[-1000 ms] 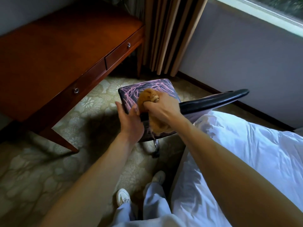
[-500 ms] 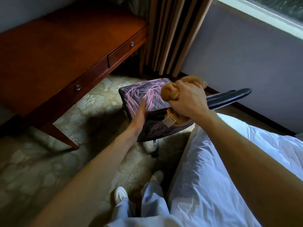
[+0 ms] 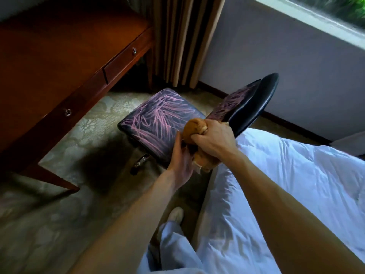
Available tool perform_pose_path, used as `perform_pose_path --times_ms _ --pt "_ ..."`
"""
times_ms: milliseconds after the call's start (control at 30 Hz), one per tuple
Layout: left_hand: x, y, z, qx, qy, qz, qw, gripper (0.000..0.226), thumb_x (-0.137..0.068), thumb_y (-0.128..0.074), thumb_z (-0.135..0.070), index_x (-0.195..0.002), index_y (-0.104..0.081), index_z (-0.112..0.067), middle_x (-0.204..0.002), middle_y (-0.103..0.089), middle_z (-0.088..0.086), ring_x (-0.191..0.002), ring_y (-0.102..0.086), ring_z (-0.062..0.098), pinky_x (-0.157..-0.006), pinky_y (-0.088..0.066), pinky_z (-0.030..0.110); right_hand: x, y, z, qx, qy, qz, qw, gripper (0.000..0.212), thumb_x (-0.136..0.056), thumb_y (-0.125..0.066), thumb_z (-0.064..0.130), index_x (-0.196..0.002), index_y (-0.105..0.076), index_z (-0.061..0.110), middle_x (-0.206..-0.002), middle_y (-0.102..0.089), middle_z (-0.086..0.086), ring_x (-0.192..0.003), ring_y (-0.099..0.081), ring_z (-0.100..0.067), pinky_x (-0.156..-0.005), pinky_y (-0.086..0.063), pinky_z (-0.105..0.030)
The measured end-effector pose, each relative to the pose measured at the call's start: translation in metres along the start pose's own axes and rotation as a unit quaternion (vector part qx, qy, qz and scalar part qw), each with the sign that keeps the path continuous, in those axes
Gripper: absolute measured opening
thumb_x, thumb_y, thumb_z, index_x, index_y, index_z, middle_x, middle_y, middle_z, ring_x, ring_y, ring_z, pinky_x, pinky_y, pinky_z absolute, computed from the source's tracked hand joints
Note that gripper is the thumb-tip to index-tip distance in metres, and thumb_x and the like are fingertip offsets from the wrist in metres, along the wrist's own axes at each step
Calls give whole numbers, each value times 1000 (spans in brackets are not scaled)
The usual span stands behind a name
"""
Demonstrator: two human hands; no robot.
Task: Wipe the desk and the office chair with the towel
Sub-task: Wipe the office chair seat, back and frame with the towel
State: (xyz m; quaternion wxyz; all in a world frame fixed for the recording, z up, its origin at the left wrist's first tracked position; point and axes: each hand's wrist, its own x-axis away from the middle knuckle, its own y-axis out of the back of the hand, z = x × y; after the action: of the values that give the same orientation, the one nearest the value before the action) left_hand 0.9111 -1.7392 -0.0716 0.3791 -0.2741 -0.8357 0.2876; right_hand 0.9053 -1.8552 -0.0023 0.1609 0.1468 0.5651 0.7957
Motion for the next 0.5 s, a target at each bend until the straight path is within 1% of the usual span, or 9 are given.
perform_pose_path --times_ms 67,100,167,200,233,300,367,433,500 --pt "-6 4 -4 32 17 18 999 81 -100 -22 -72 -154 -45 -17 -148 -57 16 -139 -51 36 -121 -32 56 -3 5 -2 -19 -20 -1 1000 43 -64 -53 59 -93 -65 30 -95 -74 -5 -89 -67 -33 -71 -41 -34" --pt "-11 4 -7 34 20 17 999 83 -98 -26 -72 -154 -45 -14 -146 -58 18 -134 -56 35 -118 -39 52 -7 12 -6 -34 -33 -13 999 42 -64 -54 58 -93 -65 30 -96 -74 -4 -90 -67 -32 -71 -43 -34" --pt "-20 11 -15 18 23 0 1000 89 -93 -34 -73 -153 -45 -9 -143 -60 18 -117 -68 25 -100 -54 34 -14 23 -14 -57 -51 -40 996 48 -66 -55 58 -101 -66 27 -99 -75 -5 -94 -67 -33 -77 -52 -38" --pt "-24 13 -20 8 28 -10 1000 92 -91 -35 -75 -152 -46 -8 -144 -60 16 -118 -67 21 -99 -53 29 -18 28 -18 -51 -48 -53 996 51 -67 -57 58 -105 -66 26 -100 -74 -6 -96 -67 -34 -81 -54 -41" --pt "-28 16 -24 -6 32 -28 999 94 -91 -33 -78 -152 -47 -9 -145 -59 15 -127 -62 21 -108 -46 29 -22 34 -23 -36 -36 -68 996 51 -69 -60 58 -109 -65 26 -101 -73 -7 -97 -66 -35 -84 -54 -44" --pt "-39 21 -35 -23 32 -49 998 95 -91 -28 -82 -150 -47 -11 -145 -59 13 -138 -51 24 -122 -31 35 -37 43 -36 3 3 -93 996 46 -76 -68 52 -110 -64 22 -102 -72 -7 -100 -65 -33 -94 -50 -46" --pt "-49 23 -45 -16 20 -54 998 93 -92 -28 -81 -150 -47 -10 -144 -60 14 -136 -53 25 -123 -29 38 -49 45 -46 85 37 -70 993 40 -79 -69 47 -106 -61 18 -103 -71 -6 -102 -64 -31 -101 -43 -46" --pt "-56 22 -54 -15 14 -63 998 90 -94 -29 -79 -149 -50 -10 -140 -64 14 -128 -61 25 -115 -40 35 -53 37 -49 181 46 -18 982 38 -79 -64 45 -104 -59 18 -104 -70 -7 -101 -64 -32 -105 -37 -49" --pt "-60 21 -61 -23 8 -69 997 89 -94 -30 -79 -148 -52 -12 -137 -66 13 -128 -62 24 -107 -43 33 -41 15 -47 207 39 26 977 38 -79 -64 41 -107 -59 16 -106 -69 -9 -104 -63 -34 -113 -30 -52"
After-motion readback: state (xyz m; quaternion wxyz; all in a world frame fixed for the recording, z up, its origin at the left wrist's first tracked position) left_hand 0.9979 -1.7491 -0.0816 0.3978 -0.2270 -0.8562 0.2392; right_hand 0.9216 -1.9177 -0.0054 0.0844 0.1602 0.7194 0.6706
